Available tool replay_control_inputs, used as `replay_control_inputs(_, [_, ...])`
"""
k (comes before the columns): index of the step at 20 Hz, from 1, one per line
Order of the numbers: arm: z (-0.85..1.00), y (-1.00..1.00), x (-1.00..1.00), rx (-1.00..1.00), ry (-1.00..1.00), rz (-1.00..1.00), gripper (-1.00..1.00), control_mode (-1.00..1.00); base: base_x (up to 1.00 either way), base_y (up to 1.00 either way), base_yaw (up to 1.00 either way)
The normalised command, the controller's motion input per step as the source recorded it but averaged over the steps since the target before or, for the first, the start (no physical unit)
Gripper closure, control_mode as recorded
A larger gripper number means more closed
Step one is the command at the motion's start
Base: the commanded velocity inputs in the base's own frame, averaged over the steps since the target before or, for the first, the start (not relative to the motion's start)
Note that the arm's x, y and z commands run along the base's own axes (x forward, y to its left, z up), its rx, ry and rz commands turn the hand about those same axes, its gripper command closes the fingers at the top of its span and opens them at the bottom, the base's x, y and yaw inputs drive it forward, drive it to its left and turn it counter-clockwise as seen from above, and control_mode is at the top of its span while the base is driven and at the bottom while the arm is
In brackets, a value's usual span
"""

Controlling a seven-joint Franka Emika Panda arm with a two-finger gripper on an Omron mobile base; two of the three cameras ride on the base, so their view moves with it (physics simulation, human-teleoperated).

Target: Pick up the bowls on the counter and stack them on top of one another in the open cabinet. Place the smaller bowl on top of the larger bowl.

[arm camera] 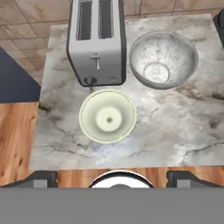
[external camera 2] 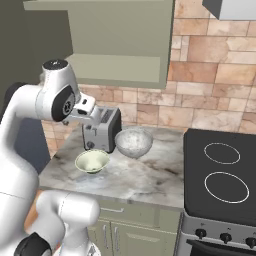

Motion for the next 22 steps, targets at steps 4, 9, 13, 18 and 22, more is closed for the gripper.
replay_control_inputs(4, [-0.32, -0.01, -0.14, 0.0, -0.02, -0.13, -1.0, -1.0, 0.0, 0.0, 0.0])
replay_control_inputs(9, [-0.36, -0.01, -0.01, 0.0, 0.0, -0.11, -1.0, -1.0, 0.0, 0.0, 0.0])
replay_control_inputs(13, [-0.43, -0.02, 0.0, 0.0, -0.03, -0.11, -1.0, -1.0, 0.0, 0.0, 0.0])
replay_control_inputs(18, [-0.38, -0.02, 0.0, 0.02, -0.06, -0.09, -1.0, -1.0, 0.0, 0.0, 0.0])
replay_control_inputs(22, [-0.33, -0.07, 0.0, 0.06, -0.08, -0.07, -1.0, -1.0, 0.0, 0.0, 0.0])
